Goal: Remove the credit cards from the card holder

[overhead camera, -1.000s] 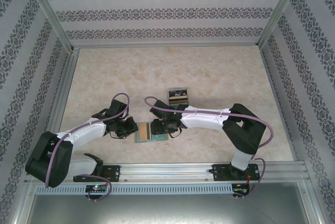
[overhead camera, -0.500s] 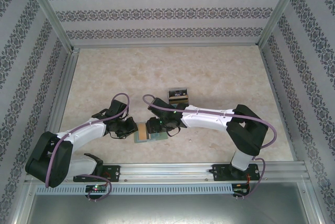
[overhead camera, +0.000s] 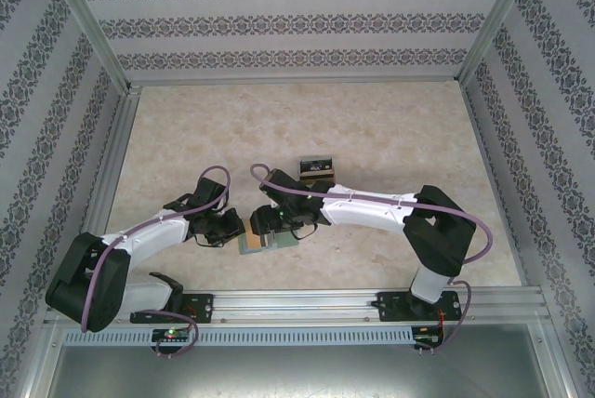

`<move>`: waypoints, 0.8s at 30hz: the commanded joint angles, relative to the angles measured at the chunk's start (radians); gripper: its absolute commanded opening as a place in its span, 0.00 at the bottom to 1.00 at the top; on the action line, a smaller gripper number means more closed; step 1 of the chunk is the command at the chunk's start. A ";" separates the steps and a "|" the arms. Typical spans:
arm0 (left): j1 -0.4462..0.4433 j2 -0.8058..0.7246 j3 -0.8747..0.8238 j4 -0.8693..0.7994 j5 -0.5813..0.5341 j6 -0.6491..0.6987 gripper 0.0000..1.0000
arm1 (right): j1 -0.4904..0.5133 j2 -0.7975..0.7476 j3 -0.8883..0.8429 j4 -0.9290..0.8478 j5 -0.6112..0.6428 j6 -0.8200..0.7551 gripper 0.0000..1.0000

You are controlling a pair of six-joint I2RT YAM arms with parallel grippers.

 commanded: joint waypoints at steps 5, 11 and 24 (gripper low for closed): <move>0.007 0.010 -0.010 0.014 0.005 -0.008 0.13 | 0.013 0.029 0.029 0.011 -0.033 -0.019 0.65; 0.008 0.006 -0.008 0.012 0.003 -0.009 0.13 | 0.018 0.053 0.055 0.007 -0.056 -0.030 0.66; 0.008 0.004 -0.008 0.006 0.000 -0.009 0.13 | 0.010 0.074 0.054 0.072 -0.128 -0.032 0.57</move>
